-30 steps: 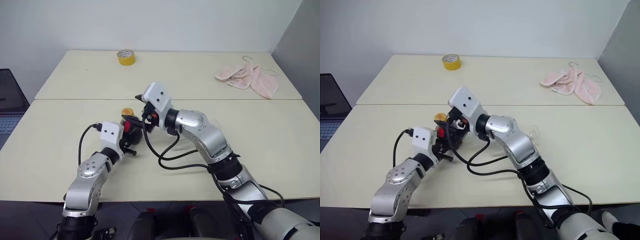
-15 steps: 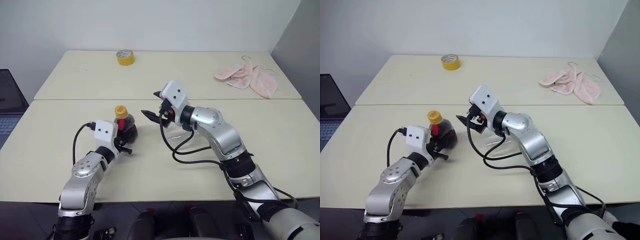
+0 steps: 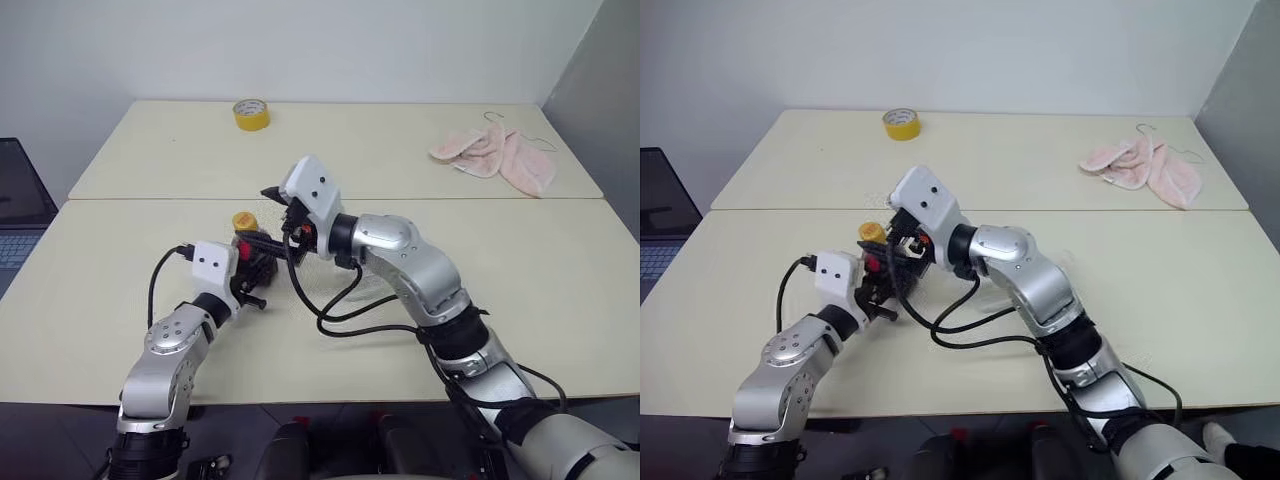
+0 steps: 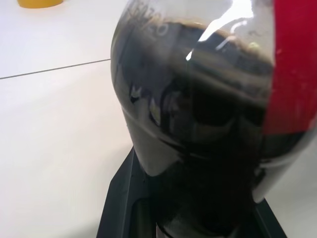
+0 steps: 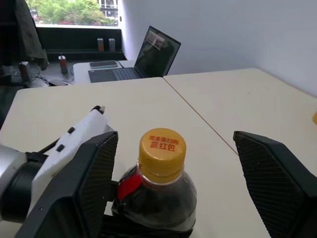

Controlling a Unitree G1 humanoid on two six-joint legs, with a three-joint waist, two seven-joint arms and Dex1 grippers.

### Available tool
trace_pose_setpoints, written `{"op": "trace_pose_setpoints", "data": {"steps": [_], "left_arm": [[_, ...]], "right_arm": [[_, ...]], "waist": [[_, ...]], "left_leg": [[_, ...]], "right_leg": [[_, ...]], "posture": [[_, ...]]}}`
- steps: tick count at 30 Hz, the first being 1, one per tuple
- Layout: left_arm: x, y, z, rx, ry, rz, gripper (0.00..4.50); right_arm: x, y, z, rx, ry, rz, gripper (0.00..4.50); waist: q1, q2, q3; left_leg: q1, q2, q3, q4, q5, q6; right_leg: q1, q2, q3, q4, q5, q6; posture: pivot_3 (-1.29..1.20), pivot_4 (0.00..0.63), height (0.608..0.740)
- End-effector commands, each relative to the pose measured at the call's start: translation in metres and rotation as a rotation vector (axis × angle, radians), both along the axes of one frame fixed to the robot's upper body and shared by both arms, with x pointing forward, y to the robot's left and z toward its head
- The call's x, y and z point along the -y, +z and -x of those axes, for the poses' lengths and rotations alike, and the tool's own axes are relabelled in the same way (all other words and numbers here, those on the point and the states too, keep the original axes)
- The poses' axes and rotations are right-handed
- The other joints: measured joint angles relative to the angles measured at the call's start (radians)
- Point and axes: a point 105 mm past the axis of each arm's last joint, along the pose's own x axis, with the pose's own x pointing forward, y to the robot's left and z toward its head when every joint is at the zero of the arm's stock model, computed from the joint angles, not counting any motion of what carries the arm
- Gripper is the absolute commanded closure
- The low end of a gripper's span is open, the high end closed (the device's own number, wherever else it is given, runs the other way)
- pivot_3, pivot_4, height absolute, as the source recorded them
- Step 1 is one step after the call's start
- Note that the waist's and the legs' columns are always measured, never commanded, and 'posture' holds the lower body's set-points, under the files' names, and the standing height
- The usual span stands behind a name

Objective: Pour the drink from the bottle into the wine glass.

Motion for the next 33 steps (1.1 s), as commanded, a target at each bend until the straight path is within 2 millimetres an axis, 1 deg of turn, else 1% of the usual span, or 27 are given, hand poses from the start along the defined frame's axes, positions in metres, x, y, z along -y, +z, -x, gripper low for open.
{"op": "trace_pose_setpoints", "data": {"steps": [1,9,12,18,22,25,30,33], "left_arm": [[0.006,0.017,0.001,0.064,-0.029,-0.004,3.73],[0.011,0.018,0.000,0.066,-0.048,0.000,3.73],[0.013,0.019,0.000,0.068,-0.056,0.002,3.73],[0.012,0.018,0.001,0.066,-0.055,0.002,3.73],[0.010,0.018,0.002,0.066,-0.046,0.000,3.73],[0.008,0.019,0.001,0.066,-0.040,-0.001,3.73],[0.007,0.019,0.001,0.066,-0.034,-0.001,3.73],[0.007,0.019,0.001,0.066,-0.033,-0.001,3.73]], "right_arm": [[-0.007,0.016,0.003,0.070,0.007,-0.024,0.52],[-0.012,0.008,0.003,0.088,0.010,0.016,0.52],[-0.010,0.007,-0.002,0.095,-0.024,0.017,0.52],[0.000,0.007,-0.013,0.098,-0.081,0.021,0.52],[0.010,0.005,-0.016,0.089,-0.099,0.021,0.52],[0.015,0.002,-0.016,0.078,-0.102,0.023,0.52],[0.023,-0.004,-0.007,0.041,-0.070,0.026,0.52],[0.028,-0.005,-0.005,0.028,-0.071,0.026,0.52]], "waist": [[0.000,0.000,0.000],[0.000,0.000,0.000],[0.000,0.000,0.000],[0.000,0.000,0.000],[0.000,0.000,0.000],[0.000,0.000,0.000],[0.000,0.000,0.000],[0.000,0.000,0.000]], "left_leg": [[0.000,0.000,0.000,0.000,0.000,0.000],[0.000,0.000,0.000,0.000,0.000,0.000],[0.000,0.000,0.000,0.000,0.000,0.000],[0.000,0.000,0.000,0.000,0.000,0.000],[0.000,0.000,0.000,0.000,0.000,0.000],[0.000,0.000,0.000,0.000,0.000,0.000],[0.000,0.000,0.000,0.000,0.000,0.000],[0.000,0.000,0.000,0.000,0.000,0.000]], "right_leg": [[0.000,0.000,0.000,0.000,0.000,0.000],[0.000,0.000,0.000,0.000,0.000,0.000],[0.000,0.000,0.000,0.000,0.000,0.000],[0.000,0.000,0.000,0.000,0.000,0.000],[0.000,0.000,0.000,0.000,0.000,0.000],[0.000,0.000,0.000,0.000,0.000,0.000],[0.000,0.000,0.000,0.000,0.000,0.000],[0.000,0.000,0.000,0.000,0.000,0.000]], "posture": [[0.00,0.150,0.740],[0.00,0.150,0.740],[0.00,0.150,0.740],[0.00,0.150,0.740],[0.00,0.150,0.740],[0.00,0.150,0.740],[0.00,0.150,0.740],[0.00,0.150,0.740]]}}
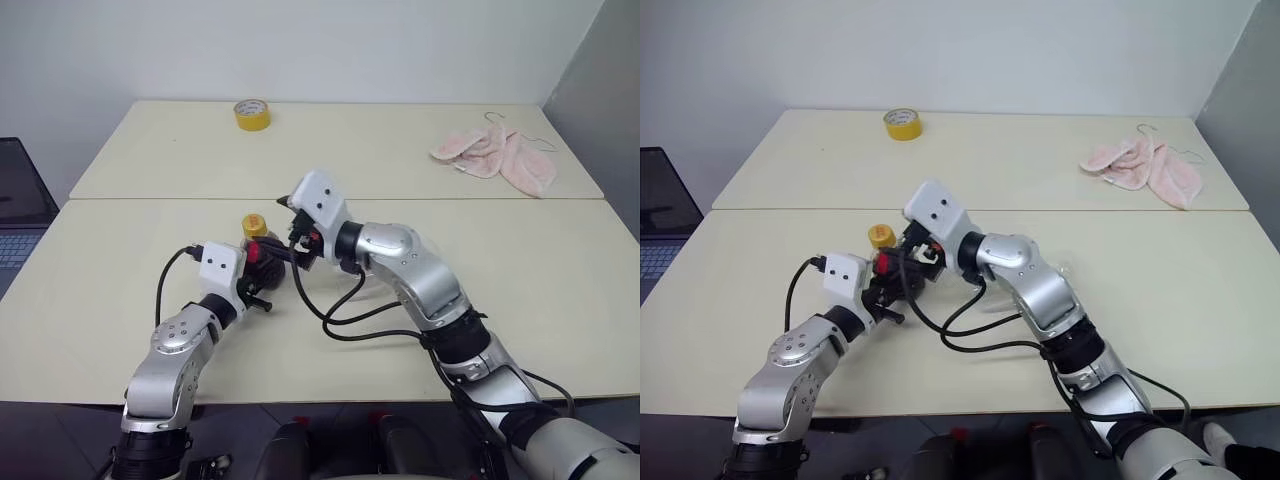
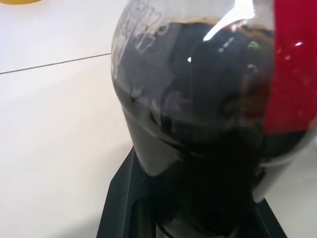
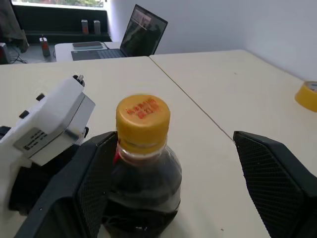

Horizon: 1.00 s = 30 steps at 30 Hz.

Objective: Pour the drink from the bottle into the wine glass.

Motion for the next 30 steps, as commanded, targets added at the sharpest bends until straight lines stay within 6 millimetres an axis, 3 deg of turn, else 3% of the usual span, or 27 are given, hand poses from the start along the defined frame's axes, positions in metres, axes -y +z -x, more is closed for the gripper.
{"op": "trace_pose_setpoints", "data": {"steps": [1,6,10,13,21,30], "left_arm": [[-0.001,0.021,0.000,0.079,-0.004,-0.002,3.73],[-0.003,0.021,-0.001,0.079,0.002,-0.002,3.73],[-0.003,0.021,-0.001,0.079,0.001,0.001,3.73],[-0.002,0.021,-0.002,0.078,-0.002,0.002,3.73],[0.003,0.021,-0.001,0.076,-0.028,0.005,3.73],[0.005,0.020,0.001,0.073,-0.041,0.006,3.73]], "right_arm": [[0.008,0.016,0.004,0.027,0.005,-0.047,0.52],[0.018,0.020,0.000,0.014,-0.014,-0.056,0.52],[0.009,0.029,0.027,-0.034,0.150,-0.083,0.52],[0.003,0.031,0.030,-0.019,0.161,-0.078,0.52],[-0.017,0.033,0.014,0.074,0.070,-0.075,0.52],[-0.024,0.037,0.004,0.093,0.035,-0.092,0.52]], "waist": [[0.000,0.000,0.000],[0.000,0.000,0.000],[-0.001,0.000,0.000],[-0.001,0.000,0.000],[0.000,0.000,0.000],[0.000,0.000,0.000]], "left_leg": [[0.000,0.000,0.000,0.000,0.000,0.000],[0.000,0.000,0.000,0.000,0.000,0.000],[0.000,0.000,0.000,0.000,0.000,0.000],[0.000,0.000,0.000,0.000,0.000,0.000],[0.000,0.000,0.000,0.000,0.000,0.000],[0.000,0.000,0.000,0.000,0.000,0.000]], "right_leg": [[0.000,0.000,0.000,0.000,0.000,0.000],[0.000,0.000,0.000,0.000,0.000,0.000],[0.000,0.000,0.000,0.000,0.000,0.000],[0.000,0.000,0.000,0.000,0.000,0.000],[0.000,0.000,0.000,0.000,0.000,0.000],[0.000,0.000,0.000,0.000,0.000,0.000]], "posture": [[0.00,0.150,0.740],[0.00,0.150,0.740],[0.00,0.150,0.740],[0.00,0.150,0.740],[0.00,0.150,0.740],[0.00,0.150,0.740]]}}
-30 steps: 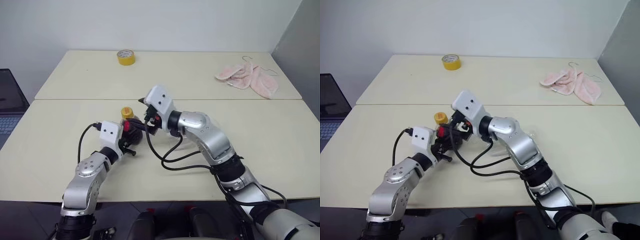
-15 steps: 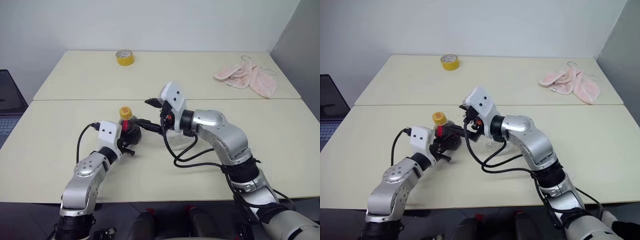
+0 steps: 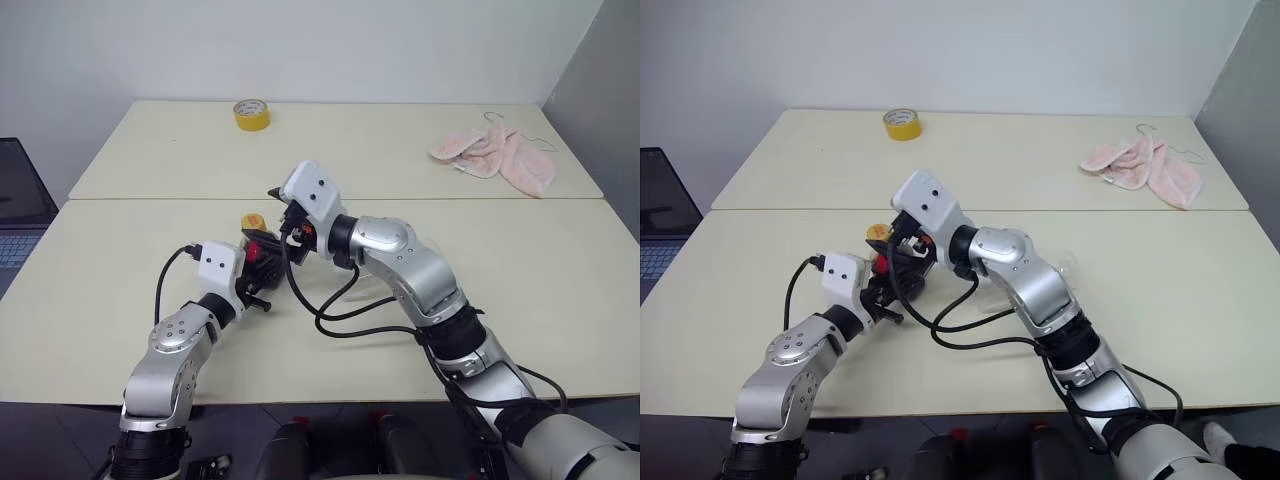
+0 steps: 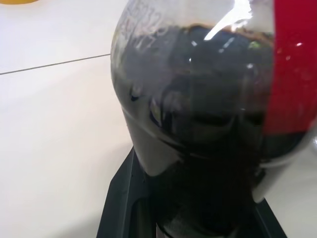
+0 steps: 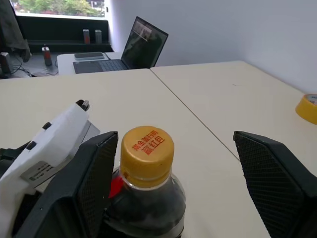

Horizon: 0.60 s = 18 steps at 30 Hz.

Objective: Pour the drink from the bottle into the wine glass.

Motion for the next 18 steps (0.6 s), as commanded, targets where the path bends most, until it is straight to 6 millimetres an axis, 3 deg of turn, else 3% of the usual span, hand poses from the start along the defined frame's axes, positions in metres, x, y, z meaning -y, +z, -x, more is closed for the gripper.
{"op": "trace_pose_setpoints", "data": {"steps": [1,13,18], "left_arm": [[0.005,0.019,0.001,0.074,-0.025,0.004,3.73],[0.005,0.019,0.001,0.073,-0.024,0.008,3.73],[0.006,0.020,0.000,0.073,-0.027,0.012,3.73]], "right_arm": [[-0.002,0.020,0.000,0.073,-0.003,-0.039,0.52],[0.021,0.011,-0.009,0.086,-0.059,0.003,0.52],[0.020,0.014,0.001,0.086,-0.016,-0.015,0.52]], "waist": [[0.000,0.000,0.000],[0.000,0.000,0.000],[0.000,0.000,0.000]], "left_leg": [[0.000,0.000,0.000,0.000,0.000,0.000],[0.000,0.000,0.000,0.000,0.000,0.000],[0.000,0.000,0.000,0.000,0.000,0.000]], "right_leg": [[0.000,0.000,0.000,0.000,0.000,0.000],[0.000,0.000,0.000,0.000,0.000,0.000],[0.000,0.000,0.000,0.000,0.000,0.000]], "posture": [[0.00,0.150,0.740],[0.00,0.150,0.740],[0.00,0.150,0.740]]}}
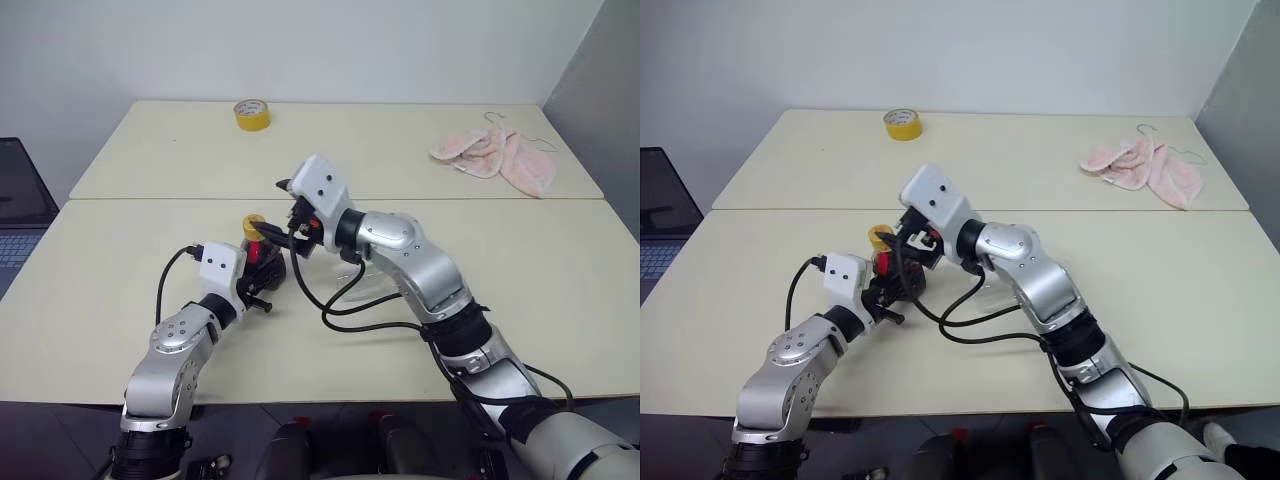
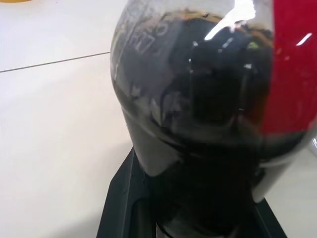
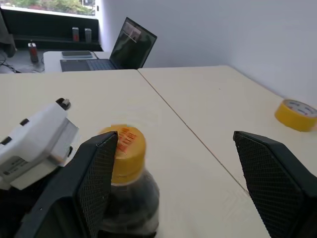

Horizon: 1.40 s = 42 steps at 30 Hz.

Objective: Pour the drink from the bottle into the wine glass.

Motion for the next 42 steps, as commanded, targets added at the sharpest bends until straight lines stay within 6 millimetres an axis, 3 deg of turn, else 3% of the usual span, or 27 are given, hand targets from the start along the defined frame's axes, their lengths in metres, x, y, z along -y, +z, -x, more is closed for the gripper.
{"op": "trace_pose_setpoints", "data": {"steps": [1,8,21,42], "left_arm": [[0.005,0.020,0.000,0.077,-0.025,0.012,3.73],[0.007,0.020,0.000,0.073,-0.033,0.012,3.73],[0.009,0.020,0.001,0.074,-0.044,0.013,3.73],[0.005,0.021,-0.001,0.076,-0.032,0.008,3.73]], "right_arm": [[-0.004,0.013,0.013,0.030,0.054,-0.041,0.52],[-0.016,0.022,0.025,0.055,0.129,-0.058,0.52],[-0.024,0.011,0.008,0.102,0.065,0.014,0.52],[0.006,0.004,0.002,0.056,-0.002,0.013,0.52]], "waist": [[0.000,0.000,0.000],[0.000,0.000,0.000],[0.000,0.000,0.000],[0.000,0.000,0.000]], "left_leg": [[0.000,0.000,0.000,0.000,0.000,0.000],[0.000,0.000,0.000,0.000,0.000,0.000],[0.000,0.000,0.000,0.000,0.000,0.000],[0.000,0.000,0.000,0.000,0.000,0.000]], "right_leg": [[0.000,0.000,0.000,0.000,0.000,0.000],[0.000,0.000,0.000,0.000,0.000,0.000],[0.000,0.000,0.000,0.000,0.000,0.000],[0.000,0.000,0.000,0.000,0.000,0.000]], "posture": [[0.00,0.150,0.740],[0.00,0.150,0.740],[0.00,0.150,0.740],[0.00,0.150,0.740]]}}
